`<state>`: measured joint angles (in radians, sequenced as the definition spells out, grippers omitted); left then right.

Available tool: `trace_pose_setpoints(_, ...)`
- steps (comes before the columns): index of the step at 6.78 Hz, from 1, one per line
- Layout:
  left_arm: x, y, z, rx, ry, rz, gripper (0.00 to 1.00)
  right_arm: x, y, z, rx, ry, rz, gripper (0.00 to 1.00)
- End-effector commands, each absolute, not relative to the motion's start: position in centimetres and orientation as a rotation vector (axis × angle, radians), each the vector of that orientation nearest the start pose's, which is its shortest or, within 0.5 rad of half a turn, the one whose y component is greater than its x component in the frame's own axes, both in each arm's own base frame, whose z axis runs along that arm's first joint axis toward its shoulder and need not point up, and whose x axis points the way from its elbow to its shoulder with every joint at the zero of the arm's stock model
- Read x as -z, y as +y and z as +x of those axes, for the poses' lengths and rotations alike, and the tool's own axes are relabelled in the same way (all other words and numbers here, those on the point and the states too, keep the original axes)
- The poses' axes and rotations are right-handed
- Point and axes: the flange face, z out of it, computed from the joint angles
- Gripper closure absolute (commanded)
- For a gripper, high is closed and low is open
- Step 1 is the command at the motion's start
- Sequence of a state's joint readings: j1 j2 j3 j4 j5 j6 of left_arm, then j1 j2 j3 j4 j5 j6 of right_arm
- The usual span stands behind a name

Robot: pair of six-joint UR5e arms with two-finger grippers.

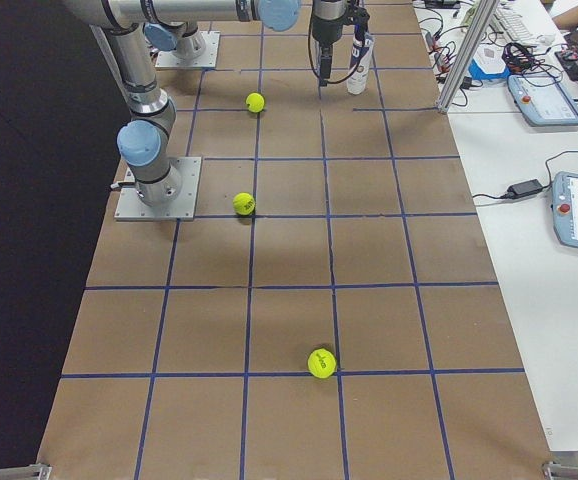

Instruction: Lift up tennis ball bucket

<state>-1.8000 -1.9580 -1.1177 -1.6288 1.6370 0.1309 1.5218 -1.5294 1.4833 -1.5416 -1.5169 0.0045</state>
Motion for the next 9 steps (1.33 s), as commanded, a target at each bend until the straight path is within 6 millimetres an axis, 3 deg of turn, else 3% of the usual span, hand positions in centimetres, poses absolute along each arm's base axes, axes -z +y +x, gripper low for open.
trace_pose_setpoints(1, -51.4, -53.5, -18.5, 0.042, 3.079, 0.185, 0.12, -50.7, -51.7, 11.3, 0.028, 3.087, 0.082, 0.00)
trace_pose_setpoints(2, -49.7, -51.2, -14.5, 0.013, 3.105, 0.065, 0.12, -50.7, -51.7, 11.2, 0.028, 3.088, 0.087, 0.00)
trace_pose_setpoints(3, -46.7, -49.9, -13.6, 0.047, 3.110, 0.031, 0.12, -50.7, -51.7, 11.1, 0.028, 3.090, 0.089, 0.00)
trace_pose_setpoints(4, -46.6, -49.3, -13.0, 0.180, 3.111, 0.008, 0.05, -50.8, -51.7, 11.2, 0.030, 3.089, 0.087, 0.00)
trace_pose_setpoints(5, -46.7, -49.3, -13.2, 0.179, 3.145, 0.001, 0.00, -50.8, -51.7, 11.2, 0.030, 3.087, 0.087, 0.00)
trace_pose_setpoints(7, -48.5, -49.0, -13.1, 0.035, 3.155, -0.021, 0.00, -50.8, -51.8, 10.9, 0.031, 3.087, 0.092, 0.00)
trace_pose_setpoints(9, -48.9, -48.8, -13.1, -0.010, 3.152, -0.012, 0.00, -50.8, -51.7, 11.1, 0.033, 3.087, 0.089, 0.00)
